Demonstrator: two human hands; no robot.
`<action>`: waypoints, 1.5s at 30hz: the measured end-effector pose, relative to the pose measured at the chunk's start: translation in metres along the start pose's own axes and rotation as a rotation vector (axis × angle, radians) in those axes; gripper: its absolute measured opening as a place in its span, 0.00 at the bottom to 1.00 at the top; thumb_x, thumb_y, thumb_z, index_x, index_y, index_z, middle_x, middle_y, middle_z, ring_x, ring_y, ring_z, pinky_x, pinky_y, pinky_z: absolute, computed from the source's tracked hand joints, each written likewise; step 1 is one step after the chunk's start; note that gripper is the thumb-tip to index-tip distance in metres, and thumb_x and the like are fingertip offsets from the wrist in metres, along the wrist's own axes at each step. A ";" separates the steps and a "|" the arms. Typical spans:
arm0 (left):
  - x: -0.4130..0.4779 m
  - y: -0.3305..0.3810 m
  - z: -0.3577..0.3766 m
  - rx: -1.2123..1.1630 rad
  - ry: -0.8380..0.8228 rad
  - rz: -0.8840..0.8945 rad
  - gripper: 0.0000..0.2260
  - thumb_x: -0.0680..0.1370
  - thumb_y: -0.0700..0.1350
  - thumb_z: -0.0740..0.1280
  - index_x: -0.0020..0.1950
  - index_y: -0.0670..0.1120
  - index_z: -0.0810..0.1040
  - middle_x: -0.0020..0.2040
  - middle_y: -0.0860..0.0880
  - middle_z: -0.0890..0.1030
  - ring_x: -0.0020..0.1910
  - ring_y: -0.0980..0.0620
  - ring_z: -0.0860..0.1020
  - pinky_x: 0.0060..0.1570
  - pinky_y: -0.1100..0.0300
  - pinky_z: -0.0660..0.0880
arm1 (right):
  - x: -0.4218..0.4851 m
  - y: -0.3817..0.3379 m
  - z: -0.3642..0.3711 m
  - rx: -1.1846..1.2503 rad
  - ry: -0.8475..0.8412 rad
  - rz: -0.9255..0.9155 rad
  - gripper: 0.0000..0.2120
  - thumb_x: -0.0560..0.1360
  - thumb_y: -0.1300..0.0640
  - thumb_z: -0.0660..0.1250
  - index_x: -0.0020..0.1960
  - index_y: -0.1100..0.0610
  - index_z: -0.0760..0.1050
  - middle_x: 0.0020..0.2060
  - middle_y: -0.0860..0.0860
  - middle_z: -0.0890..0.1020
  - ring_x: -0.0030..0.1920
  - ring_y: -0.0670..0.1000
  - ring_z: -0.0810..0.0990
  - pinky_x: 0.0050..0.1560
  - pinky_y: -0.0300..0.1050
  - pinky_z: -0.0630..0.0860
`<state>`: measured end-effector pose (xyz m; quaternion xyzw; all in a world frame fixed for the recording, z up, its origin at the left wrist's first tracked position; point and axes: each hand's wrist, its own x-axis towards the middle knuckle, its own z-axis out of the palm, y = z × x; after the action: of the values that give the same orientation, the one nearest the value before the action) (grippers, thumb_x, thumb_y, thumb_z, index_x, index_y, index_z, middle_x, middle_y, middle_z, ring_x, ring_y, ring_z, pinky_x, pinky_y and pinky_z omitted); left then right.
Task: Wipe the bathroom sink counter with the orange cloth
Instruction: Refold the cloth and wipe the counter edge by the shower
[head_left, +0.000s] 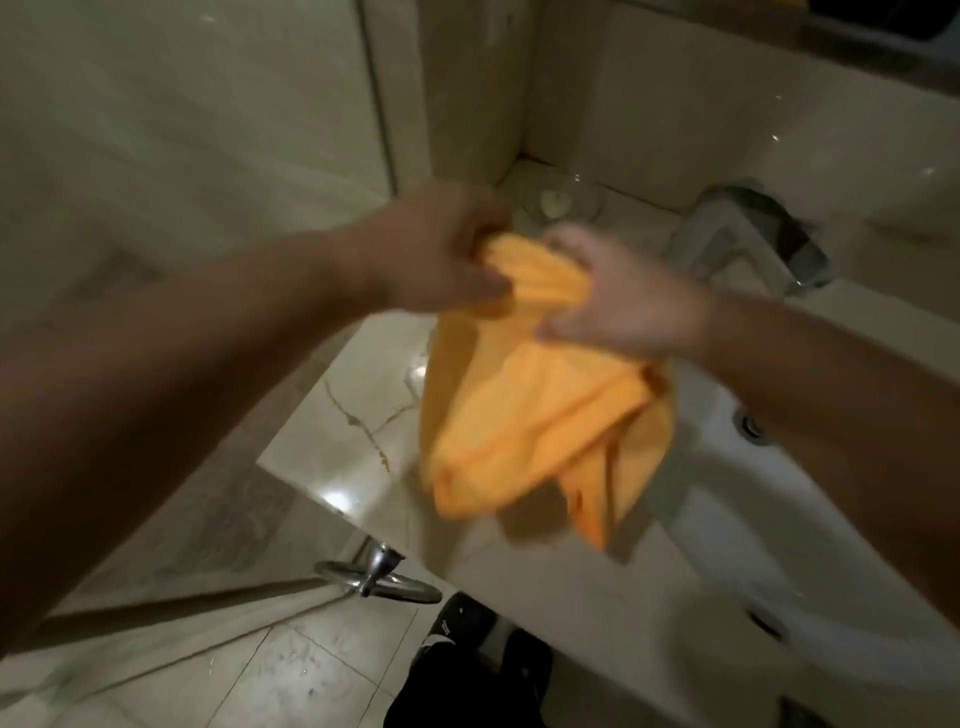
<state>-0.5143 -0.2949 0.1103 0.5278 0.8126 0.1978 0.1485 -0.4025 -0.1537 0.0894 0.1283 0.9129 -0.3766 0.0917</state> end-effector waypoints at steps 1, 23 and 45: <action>0.017 0.002 -0.002 0.000 0.092 0.031 0.09 0.66 0.50 0.64 0.41 0.46 0.71 0.34 0.48 0.71 0.37 0.48 0.70 0.30 0.58 0.59 | 0.009 0.003 -0.018 -0.099 0.090 0.012 0.31 0.67 0.58 0.74 0.66 0.53 0.66 0.57 0.49 0.74 0.55 0.48 0.73 0.55 0.38 0.69; -0.010 -0.035 0.172 0.126 -0.348 0.032 0.28 0.70 0.56 0.68 0.67 0.46 0.68 0.75 0.34 0.52 0.76 0.38 0.46 0.74 0.49 0.50 | -0.010 0.097 0.084 -0.638 -0.147 0.103 0.22 0.74 0.63 0.58 0.67 0.52 0.61 0.77 0.51 0.50 0.75 0.64 0.49 0.68 0.66 0.56; -0.143 0.259 0.304 0.168 -0.436 -0.006 0.13 0.57 0.61 0.69 0.35 0.56 0.82 0.49 0.42 0.85 0.46 0.43 0.84 0.35 0.58 0.81 | -0.328 0.232 0.106 -0.639 -0.178 0.085 0.35 0.44 0.44 0.78 0.46 0.42 0.64 0.66 0.42 0.74 0.57 0.52 0.80 0.39 0.49 0.82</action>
<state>-0.1138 -0.2815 -0.0280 0.5662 0.7764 0.0107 0.2766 -0.0125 -0.1249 -0.0522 0.0978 0.9670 -0.0768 0.2223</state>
